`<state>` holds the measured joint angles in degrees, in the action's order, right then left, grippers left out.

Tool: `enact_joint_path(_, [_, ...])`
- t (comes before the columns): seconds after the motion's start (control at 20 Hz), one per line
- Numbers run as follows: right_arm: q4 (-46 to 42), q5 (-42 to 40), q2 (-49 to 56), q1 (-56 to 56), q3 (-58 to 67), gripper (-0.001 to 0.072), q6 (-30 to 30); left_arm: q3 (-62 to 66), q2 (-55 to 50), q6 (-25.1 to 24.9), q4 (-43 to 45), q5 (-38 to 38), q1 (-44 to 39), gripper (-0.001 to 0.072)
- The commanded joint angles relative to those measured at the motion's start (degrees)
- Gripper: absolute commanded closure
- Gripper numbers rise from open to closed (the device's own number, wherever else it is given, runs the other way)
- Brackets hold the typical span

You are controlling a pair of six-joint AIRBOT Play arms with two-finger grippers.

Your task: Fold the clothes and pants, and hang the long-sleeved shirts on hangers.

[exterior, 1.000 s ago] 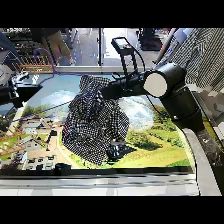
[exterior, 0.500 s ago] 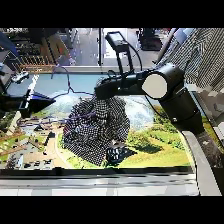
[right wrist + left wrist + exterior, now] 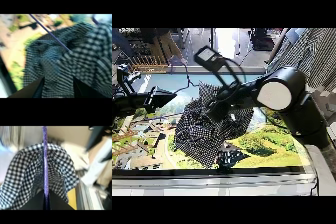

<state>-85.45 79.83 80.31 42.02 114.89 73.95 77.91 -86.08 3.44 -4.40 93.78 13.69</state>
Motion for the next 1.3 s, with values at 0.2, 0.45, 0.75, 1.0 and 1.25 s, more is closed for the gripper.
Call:
enact_joint_path(0.2, [-19.2, -15.2, 5.7, -1.7, -0.1, 0.0014, -31.4, 0.0, -0.6, -2.2, -4.6, 1.9, 0.0, 0.0694])
enact_joint_path(0.45, [-17.4, -27.0, 12.5, -1.7, -0.1, 0.0221, -31.0, 0.0, -0.6, -2.2, -4.7, 1.8, 0.0, 0.069])
enact_joint_path(0.75, [-10.7, -22.2, 12.9, -1.6, -0.2, 0.0667, -31.7, 0.1, -0.6, -2.2, -5.8, -8.2, 0.4, -0.0013])
enact_joint_path(1.0, [-11.4, -11.9, 12.8, -3.5, -0.2, 0.0691, -29.1, 5.7, -0.4, 4.8, -8.7, -12.2, 6.3, -0.0013])
enact_joint_path(1.25, [-19.5, -13.7, 11.8, -9.5, 0.0, 0.0692, -3.8, 10.5, 7.6, 45.3, 13.8, -26.4, 14.6, 0.0015])
